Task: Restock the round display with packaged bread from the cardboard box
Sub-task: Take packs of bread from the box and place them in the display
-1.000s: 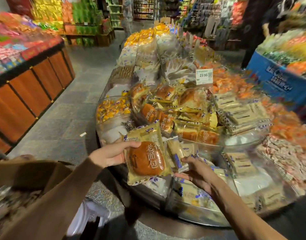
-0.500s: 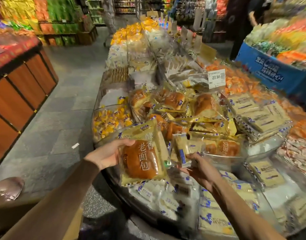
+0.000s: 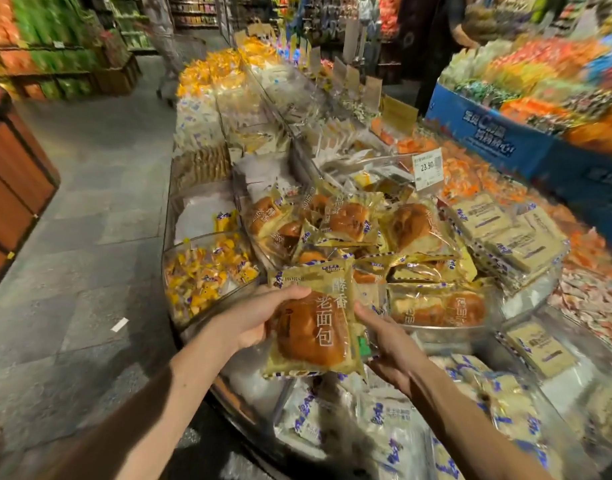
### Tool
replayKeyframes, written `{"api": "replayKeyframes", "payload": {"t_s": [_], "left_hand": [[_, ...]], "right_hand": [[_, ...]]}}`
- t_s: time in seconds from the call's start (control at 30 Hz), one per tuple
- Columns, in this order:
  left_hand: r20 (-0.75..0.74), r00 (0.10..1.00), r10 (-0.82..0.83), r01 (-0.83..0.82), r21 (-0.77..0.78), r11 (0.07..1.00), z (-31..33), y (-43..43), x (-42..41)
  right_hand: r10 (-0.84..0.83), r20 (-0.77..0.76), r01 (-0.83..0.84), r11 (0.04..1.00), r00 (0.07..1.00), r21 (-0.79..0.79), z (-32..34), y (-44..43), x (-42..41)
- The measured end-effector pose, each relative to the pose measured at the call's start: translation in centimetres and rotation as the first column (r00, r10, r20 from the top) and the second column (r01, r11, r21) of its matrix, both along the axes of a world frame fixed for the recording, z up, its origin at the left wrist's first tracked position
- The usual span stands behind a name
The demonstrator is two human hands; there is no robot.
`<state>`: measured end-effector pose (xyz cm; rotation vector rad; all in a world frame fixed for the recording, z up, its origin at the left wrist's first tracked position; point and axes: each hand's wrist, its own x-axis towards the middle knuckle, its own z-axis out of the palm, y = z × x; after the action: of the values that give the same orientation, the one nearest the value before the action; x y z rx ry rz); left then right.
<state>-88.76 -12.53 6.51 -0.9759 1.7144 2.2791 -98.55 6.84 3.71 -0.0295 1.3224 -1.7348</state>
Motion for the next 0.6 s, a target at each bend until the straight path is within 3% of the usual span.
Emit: {"api": "replayKeyframes", "payload": {"t_s": [0.1, 0.27, 0.37, 0.53, 0.6], "left_hand": [[-0.005, 0.985, 0.172, -0.173, -0.038, 0.984, -0.1, -0.4, -1.0], [-0.079, 0.945, 0.318, -0.318, -0.457, 0.831, -1.2, -1.6, -2.2], [-0.070, 0.970, 0.233, -0.227, -0.606, 0.762, -1.3, -1.7, -2.4], [0.027, 0.998, 0.060, -0.028, -0.643, 0.765, 0.3, -2.2, -2.1], [0.086, 0.992, -0.098, 0.130, -0.630, 0.765, 1.3, -2.4, -2.0]], "right_hand": [[-0.045, -0.028, 0.046, 0.999, 0.999, 0.028, -0.4, -1.0, -1.2], [-0.124, -0.147, 0.132, 0.990, 0.981, 0.044, -1.7, -2.8, -3.6], [-0.168, -0.136, 0.173, 0.985, 0.976, 0.025, -0.5, -3.9, -3.1], [-0.161, -0.182, 0.177, 0.982, 0.970, 0.071, 1.0, -5.2, -2.5], [-0.151, -0.225, 0.183, 0.974, 0.963, 0.131, 1.0, -5.5, -2.7]]}}
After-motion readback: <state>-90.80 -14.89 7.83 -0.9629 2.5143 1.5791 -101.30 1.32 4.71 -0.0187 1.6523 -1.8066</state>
